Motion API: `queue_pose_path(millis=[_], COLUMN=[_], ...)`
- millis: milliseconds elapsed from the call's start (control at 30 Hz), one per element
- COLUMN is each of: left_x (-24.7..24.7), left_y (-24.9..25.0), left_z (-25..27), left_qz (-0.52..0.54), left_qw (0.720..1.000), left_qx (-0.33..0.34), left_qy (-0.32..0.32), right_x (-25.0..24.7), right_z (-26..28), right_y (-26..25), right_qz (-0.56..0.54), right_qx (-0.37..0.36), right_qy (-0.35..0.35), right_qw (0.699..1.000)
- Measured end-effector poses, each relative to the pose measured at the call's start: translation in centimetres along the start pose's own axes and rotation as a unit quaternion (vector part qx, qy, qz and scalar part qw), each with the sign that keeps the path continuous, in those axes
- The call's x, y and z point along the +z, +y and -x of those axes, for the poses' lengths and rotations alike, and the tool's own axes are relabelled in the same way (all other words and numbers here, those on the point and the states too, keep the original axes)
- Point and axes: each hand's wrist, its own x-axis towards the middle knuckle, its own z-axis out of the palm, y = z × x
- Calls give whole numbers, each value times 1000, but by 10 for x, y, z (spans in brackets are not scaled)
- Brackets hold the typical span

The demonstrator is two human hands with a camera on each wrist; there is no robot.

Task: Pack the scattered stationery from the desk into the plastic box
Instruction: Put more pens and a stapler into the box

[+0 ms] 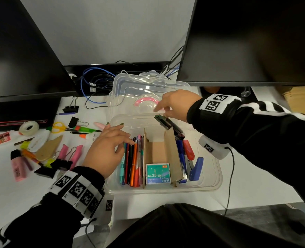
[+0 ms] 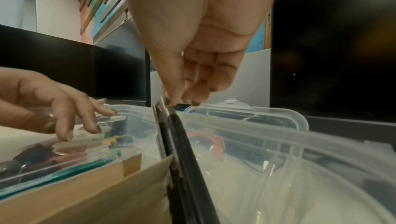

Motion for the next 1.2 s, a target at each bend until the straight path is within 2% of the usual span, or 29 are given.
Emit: queue_pose_path(millis=[100, 267, 400, 600, 1200], left_x=[0, 0, 1, 1, 1], left_y=[-1, -1, -2, -1, 1], left_z=[0, 1, 0, 0, -1], left_qz=[-3, -8, -11, -16, -21], left_qw=[1000, 1000, 1000, 1000, 1000], left_qx=[-1, -4, -4, -2, -4], left_qy=[0, 1, -1, 2, -5], right_x=[1, 4, 3, 7, -2], right_z=[1, -10, -15, -13, 8], right_y=[0, -3, -5, -8, -1], right_qz=[-9, 74, 74, 37, 27], right_qx=[-14, -41, -29, -5, 25], right_qy=[11, -30, -67, 5, -57], right_qw=[1000, 996, 995, 999, 998])
